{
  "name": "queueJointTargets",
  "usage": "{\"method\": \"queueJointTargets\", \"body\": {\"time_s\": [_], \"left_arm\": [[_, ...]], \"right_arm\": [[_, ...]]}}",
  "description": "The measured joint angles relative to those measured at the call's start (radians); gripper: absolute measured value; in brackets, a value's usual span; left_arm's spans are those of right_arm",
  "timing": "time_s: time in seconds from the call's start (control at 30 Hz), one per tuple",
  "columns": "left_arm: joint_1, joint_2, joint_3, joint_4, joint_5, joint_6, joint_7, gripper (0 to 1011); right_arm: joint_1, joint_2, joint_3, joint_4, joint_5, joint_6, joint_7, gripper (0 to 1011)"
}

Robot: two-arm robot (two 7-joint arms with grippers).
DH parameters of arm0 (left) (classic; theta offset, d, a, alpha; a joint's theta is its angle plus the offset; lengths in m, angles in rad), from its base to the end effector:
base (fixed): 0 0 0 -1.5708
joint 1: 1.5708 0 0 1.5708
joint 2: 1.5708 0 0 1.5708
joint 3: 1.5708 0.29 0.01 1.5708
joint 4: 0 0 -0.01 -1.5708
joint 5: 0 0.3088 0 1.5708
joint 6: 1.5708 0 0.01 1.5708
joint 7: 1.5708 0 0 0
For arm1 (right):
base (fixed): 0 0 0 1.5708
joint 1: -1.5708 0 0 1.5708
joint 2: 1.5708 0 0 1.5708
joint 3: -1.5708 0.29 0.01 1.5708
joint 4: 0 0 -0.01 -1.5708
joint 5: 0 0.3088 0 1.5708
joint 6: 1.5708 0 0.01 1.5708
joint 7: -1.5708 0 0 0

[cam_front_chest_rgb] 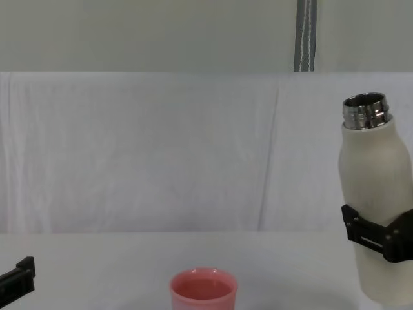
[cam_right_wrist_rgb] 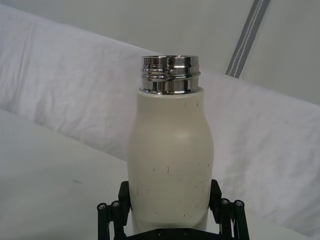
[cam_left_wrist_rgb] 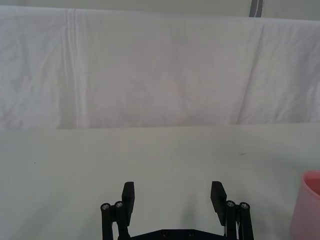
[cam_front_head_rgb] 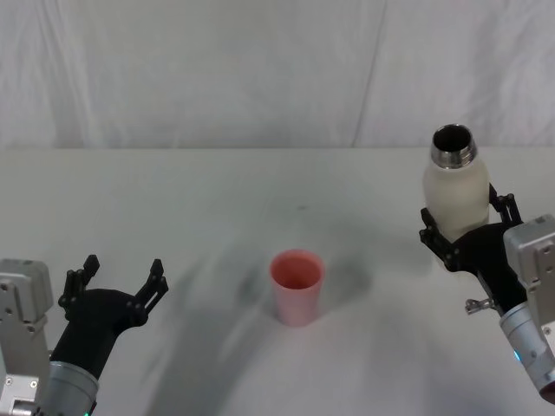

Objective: Grasp the thermos with one hand and pour water into the cup lid.

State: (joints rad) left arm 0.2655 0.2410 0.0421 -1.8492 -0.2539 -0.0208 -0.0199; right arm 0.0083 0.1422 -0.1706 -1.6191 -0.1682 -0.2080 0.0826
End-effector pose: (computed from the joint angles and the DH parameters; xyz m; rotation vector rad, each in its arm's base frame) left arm 0.2529 0.0376 -0.2853 -0.0380 0.0141 1.4460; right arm 0.3261 0.0155 -0.2850 -0.0347 -0.4167 -1.2675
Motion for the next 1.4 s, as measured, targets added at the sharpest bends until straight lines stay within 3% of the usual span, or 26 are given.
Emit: {"method": "queueJointTargets", "body": {"time_s": [0.57, 1.4], "left_arm": [[0.000, 0.000, 0.000, 0.000, 0.000, 0.000, 0.000, 1001], [0.000, 0.000, 0.000, 0.000, 0.000, 0.000, 0.000, 1001]], "right_arm": [[-0.003, -0.028, 0.037, 0.011, 0.087, 0.027, 0.020, 950], [0.003, -0.066, 0.070, 0.064, 0.168, 0.030, 0.020, 950]]}}
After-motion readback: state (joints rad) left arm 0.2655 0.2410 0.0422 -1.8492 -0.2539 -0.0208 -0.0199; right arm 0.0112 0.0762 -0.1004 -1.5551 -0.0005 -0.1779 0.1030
